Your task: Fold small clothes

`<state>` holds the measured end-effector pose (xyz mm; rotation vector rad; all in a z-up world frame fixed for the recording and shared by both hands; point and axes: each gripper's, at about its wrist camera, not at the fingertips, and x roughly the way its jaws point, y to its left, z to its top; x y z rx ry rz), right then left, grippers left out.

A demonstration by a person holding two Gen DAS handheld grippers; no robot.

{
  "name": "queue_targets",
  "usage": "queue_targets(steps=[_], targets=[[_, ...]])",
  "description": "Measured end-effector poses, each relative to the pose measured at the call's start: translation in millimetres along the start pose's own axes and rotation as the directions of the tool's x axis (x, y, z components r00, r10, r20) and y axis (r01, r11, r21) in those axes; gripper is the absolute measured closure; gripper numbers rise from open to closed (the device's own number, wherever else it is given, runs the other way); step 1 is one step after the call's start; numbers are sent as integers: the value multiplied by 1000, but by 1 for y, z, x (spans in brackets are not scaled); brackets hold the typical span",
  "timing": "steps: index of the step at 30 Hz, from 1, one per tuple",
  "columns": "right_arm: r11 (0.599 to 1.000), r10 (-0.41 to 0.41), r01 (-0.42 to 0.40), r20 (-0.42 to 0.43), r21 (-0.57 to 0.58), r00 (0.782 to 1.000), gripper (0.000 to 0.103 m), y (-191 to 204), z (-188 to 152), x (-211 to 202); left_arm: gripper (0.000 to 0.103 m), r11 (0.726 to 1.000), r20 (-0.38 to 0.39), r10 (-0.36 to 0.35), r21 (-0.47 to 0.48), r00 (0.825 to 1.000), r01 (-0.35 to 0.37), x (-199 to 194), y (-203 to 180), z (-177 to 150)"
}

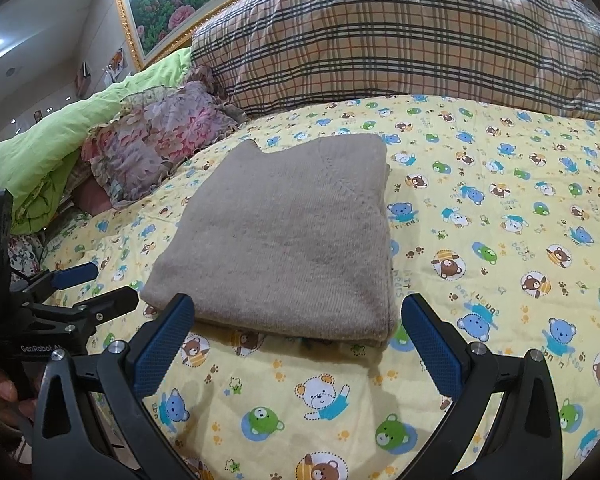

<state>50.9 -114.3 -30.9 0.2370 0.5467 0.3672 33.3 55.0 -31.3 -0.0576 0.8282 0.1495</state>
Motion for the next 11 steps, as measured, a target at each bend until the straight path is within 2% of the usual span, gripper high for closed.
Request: queue_targets(steps=[11], targets=[[1000, 4, -4, -24, 19, 1000, 0, -7, 6, 10, 0, 1000, -34, -1, -12, 999, 0, 11, 5, 5]])
